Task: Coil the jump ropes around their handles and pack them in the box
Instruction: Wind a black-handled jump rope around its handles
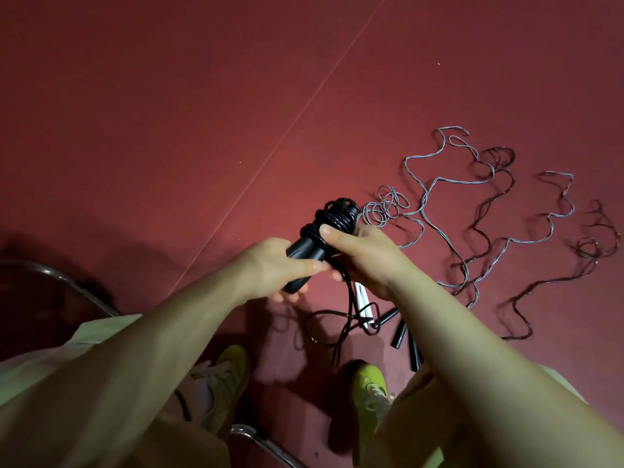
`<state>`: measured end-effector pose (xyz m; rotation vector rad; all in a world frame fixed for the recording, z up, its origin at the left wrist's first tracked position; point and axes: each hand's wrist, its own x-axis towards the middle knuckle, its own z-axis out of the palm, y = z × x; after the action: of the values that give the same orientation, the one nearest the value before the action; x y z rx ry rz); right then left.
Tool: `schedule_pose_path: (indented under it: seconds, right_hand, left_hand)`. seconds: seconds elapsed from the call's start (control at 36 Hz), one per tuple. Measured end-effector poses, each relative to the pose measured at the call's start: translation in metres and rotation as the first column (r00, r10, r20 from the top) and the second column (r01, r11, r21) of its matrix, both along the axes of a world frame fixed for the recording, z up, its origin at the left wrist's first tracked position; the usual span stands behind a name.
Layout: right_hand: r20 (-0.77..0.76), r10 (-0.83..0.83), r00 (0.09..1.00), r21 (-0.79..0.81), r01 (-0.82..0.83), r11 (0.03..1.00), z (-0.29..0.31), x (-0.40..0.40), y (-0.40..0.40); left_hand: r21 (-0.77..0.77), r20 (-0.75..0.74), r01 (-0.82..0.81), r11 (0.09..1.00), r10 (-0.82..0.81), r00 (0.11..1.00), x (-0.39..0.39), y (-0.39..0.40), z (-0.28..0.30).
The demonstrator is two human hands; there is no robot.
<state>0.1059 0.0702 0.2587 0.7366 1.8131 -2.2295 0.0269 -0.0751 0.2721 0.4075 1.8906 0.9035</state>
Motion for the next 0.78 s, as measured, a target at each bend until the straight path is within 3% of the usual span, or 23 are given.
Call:
schedule_pose_path:
  seconds: [0.17, 0.25, 0.31, 0.36, 0.44, 0.5, 0.58, 0.78]
  right_hand:
    - [0.061, 0.048, 0.997, 0.143, -0.057, 0.988, 0.0, 0.002, 0.002]
    - [0.055, 0.033, 0.998, 0.209, -0.043, 0.977, 0.001, 0.002, 0.002]
    - [0.042, 0.027, 0.999, 0.239, -0.037, 0.97, 0.002, 0.001, 0.002]
    - [0.041, 0.016, 0.999, 0.239, -0.025, 0.971, 0.003, 0.001, 0.002]
    - [0.044, -0.014, 0.999, 0.193, 0.005, 0.981, 0.005, 0.0, 0.004]
    - [0.032, -0.025, 0.999, 0.182, 0.019, 0.983, 0.005, -0.001, 0.004]
    - [0.018, -0.015, 1.0, 0.205, 0.011, 0.979, 0.004, -0.001, 0.004]
    - [-0.02, 0.051, 0.999, 0.251, -0.044, 0.967, 0.003, -0.001, -0.002]
  left_hand:
    - [-0.085, -0.18, 0.041, 0.996, -0.055, 0.982, -0.002, -0.002, -0.005]
    - [-0.063, -0.138, 0.047, 0.997, -0.055, 0.989, -0.002, -0.002, -0.005]
    - [-0.032, 0.0, 0.034, 0.999, -0.034, 0.999, -0.002, -0.001, -0.003]
    - [0.02, 0.231, -0.033, 0.999, 0.028, 0.973, -0.003, -0.002, 0.0]
    - [0.082, 0.596, -0.182, 0.98, 0.098, 0.797, -0.002, -0.003, 0.004]
    - [0.097, 0.689, -0.241, 0.966, 0.11, 0.716, 0.0, -0.002, 0.006]
    - [0.072, 0.656, -0.239, 0.968, 0.134, 0.742, 0.002, 0.001, 0.006]
    - [-0.02, 0.387, -0.226, 0.974, 0.216, 0.896, 0.001, 0.005, 0.004]
